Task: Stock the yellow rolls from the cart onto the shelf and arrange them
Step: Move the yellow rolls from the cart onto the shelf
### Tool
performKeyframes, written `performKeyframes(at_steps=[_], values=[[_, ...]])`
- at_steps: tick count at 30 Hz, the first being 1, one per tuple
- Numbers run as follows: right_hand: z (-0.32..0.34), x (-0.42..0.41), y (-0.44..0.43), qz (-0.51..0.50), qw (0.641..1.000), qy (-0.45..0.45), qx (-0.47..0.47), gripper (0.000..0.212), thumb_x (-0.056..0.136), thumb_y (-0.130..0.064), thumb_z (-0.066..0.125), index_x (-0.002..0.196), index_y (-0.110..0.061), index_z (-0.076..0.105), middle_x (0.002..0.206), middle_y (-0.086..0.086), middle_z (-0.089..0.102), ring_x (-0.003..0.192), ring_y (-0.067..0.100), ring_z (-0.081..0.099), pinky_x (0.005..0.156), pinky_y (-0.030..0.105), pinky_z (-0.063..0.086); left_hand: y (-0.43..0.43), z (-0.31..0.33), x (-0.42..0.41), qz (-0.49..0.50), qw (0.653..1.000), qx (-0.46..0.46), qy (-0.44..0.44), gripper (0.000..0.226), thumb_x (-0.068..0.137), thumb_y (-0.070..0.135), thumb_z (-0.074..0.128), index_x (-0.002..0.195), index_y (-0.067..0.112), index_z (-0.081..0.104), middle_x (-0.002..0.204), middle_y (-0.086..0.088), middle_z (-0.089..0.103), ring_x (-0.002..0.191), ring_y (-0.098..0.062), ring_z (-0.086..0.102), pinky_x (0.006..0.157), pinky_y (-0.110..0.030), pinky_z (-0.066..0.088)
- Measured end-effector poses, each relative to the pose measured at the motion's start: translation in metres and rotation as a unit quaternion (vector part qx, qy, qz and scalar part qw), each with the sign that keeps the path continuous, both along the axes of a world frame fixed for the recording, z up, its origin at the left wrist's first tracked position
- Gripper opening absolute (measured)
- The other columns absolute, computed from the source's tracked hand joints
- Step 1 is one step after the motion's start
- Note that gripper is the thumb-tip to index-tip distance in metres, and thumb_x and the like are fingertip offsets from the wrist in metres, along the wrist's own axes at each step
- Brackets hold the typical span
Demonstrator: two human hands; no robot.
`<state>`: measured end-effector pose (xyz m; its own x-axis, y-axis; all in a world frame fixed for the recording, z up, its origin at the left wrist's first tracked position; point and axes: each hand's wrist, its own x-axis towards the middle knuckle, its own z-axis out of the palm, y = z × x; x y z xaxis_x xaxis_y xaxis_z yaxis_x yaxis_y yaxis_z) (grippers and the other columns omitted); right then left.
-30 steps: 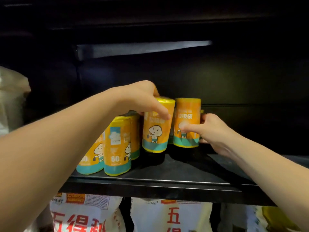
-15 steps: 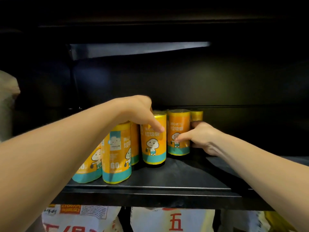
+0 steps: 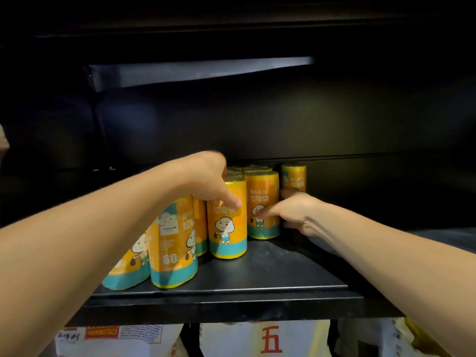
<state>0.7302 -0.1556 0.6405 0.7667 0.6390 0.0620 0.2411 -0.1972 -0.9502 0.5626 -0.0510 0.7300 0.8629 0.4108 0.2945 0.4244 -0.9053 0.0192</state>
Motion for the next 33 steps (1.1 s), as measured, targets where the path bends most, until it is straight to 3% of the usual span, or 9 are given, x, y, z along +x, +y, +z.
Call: performKeyframes(at_steps=[4,7,12,17,24,33], values=[[0.002,-0.002,0.000,0.008,1.000,-0.008,-0.008,0.079,0.070,-0.013,0.088,0.137,-0.018,0.047,0.135,0.005,0.059,0.127,0.027,0.053,0.097,0.041,0.044,0.000,-0.001,0.000,-0.003,1.000,0.008,-0.002,0.078,0.072,0.055,0.078,0.134,0.016,0.050,0.115,-0.001,0.059,0.098,-0.016,0.057,0.074,-0.025,0.051],[0.003,-0.004,-0.001,0.007,1.000,-0.013,-0.016,0.084,0.072,-0.015,0.086,0.143,-0.017,0.041,0.141,0.005,0.055,0.132,0.028,0.049,0.102,0.045,0.041,-0.002,0.000,0.002,-0.003,1.000,0.027,0.009,0.077,0.075,0.054,0.077,0.135,0.015,0.049,0.112,0.000,0.057,0.096,-0.015,0.056,0.069,-0.023,0.048],[0.003,-0.003,0.000,-0.004,0.999,-0.026,-0.024,0.081,0.073,-0.017,0.086,0.142,-0.018,0.042,0.141,0.004,0.055,0.130,0.028,0.050,0.098,0.044,0.043,-0.003,0.003,0.002,-0.003,0.998,0.056,0.030,0.079,0.076,0.056,0.075,0.137,0.014,0.048,0.118,-0.003,0.060,0.096,-0.016,0.058,0.068,-0.022,0.049],[0.003,-0.001,0.005,-0.011,0.999,-0.036,-0.029,0.084,0.071,-0.018,0.087,0.142,-0.020,0.042,0.141,0.005,0.054,0.129,0.031,0.051,0.096,0.046,0.046,-0.003,0.005,0.004,-0.005,0.997,0.066,0.047,0.074,0.076,0.056,0.075,0.133,0.014,0.052,0.106,0.000,0.061,0.085,-0.014,0.058,0.062,-0.018,0.047],[0.007,-0.003,0.003,-0.013,0.996,-0.075,-0.047,0.088,0.072,-0.020,0.087,0.145,-0.021,0.039,0.144,0.005,0.051,0.131,0.031,0.049,0.098,0.046,0.048,0.000,0.005,0.006,-0.002,0.996,0.074,0.050,0.078,0.076,0.056,0.075,0.136,0.013,0.051,0.115,-0.003,0.062,0.096,-0.018,0.060,0.071,-0.023,0.050],[0.006,-0.013,-0.002,-0.026,0.987,-0.147,-0.055,0.083,0.073,-0.022,0.087,0.142,-0.018,0.042,0.140,0.007,0.055,0.126,0.029,0.054,0.099,0.041,0.048,-0.006,0.002,0.005,0.003,0.994,0.085,0.063,0.072,0.081,0.056,0.071,0.134,0.012,0.051,0.113,-0.003,0.061,0.096,-0.017,0.059,0.068,-0.022,0.047]])
